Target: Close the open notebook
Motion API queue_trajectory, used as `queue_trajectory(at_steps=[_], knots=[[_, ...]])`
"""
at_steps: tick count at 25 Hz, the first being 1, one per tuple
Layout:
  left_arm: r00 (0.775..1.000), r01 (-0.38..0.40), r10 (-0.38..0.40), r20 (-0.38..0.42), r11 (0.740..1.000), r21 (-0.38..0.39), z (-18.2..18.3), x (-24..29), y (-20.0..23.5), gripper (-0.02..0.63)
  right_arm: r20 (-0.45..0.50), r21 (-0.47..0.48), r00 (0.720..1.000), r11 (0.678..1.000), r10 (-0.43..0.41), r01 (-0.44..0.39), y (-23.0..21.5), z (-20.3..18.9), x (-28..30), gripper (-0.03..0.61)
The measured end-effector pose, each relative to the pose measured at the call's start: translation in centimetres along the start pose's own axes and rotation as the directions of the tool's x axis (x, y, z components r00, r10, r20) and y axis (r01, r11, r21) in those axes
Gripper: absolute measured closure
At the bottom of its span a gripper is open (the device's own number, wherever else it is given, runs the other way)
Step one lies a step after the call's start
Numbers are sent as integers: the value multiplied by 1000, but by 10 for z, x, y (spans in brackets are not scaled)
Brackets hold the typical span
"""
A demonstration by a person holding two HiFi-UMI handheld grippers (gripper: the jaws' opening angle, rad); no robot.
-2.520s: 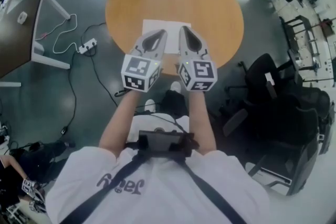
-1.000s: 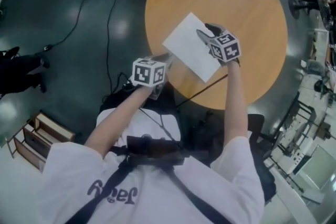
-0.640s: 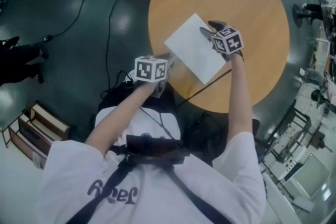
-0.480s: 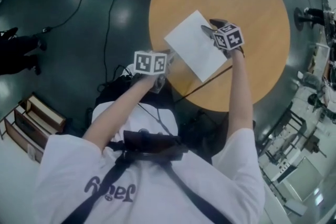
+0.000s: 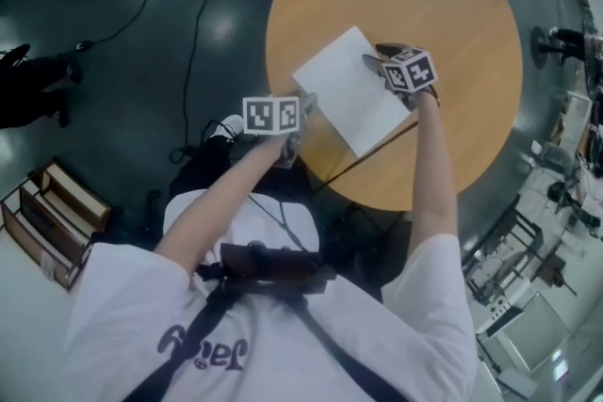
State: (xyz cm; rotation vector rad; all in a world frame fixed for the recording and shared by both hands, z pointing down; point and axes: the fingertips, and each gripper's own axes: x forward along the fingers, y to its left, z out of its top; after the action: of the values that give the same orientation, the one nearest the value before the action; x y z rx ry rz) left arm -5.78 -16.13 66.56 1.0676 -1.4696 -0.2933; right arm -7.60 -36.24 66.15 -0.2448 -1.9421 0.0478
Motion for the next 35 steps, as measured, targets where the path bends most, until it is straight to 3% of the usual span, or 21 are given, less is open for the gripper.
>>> queue_trajectory(at_steps=[4,9,13,19,28,35], knots=[[1000,-1,1,-3,1000,-29,0,11,0,436,-36,-26,999,1000,-18,17,-14,-2,8,359],[1000,3,-5,-24,997,-81,-17,17,4,436,-39,32,999,999,11,-10,-13,-7,10,364],[1000,9,-10,-7,993,-117,-12,23,3,436,-58,5,998,1000,19,-19,-15,-2,10,377],[1000,19,-17,21,989,-144,-3,32,1,437,-53,45,998,999,22,-20,-15,1,14,433],[996,62,-50,76,982,-177,-1,30,4,450,-29,53,1000,999,4,-3,-12,4,13,453],[996,47,-35,77,985,-168,-4,28,9,532,-16,48,1000,999,-9,9,-10,3,9,459]])
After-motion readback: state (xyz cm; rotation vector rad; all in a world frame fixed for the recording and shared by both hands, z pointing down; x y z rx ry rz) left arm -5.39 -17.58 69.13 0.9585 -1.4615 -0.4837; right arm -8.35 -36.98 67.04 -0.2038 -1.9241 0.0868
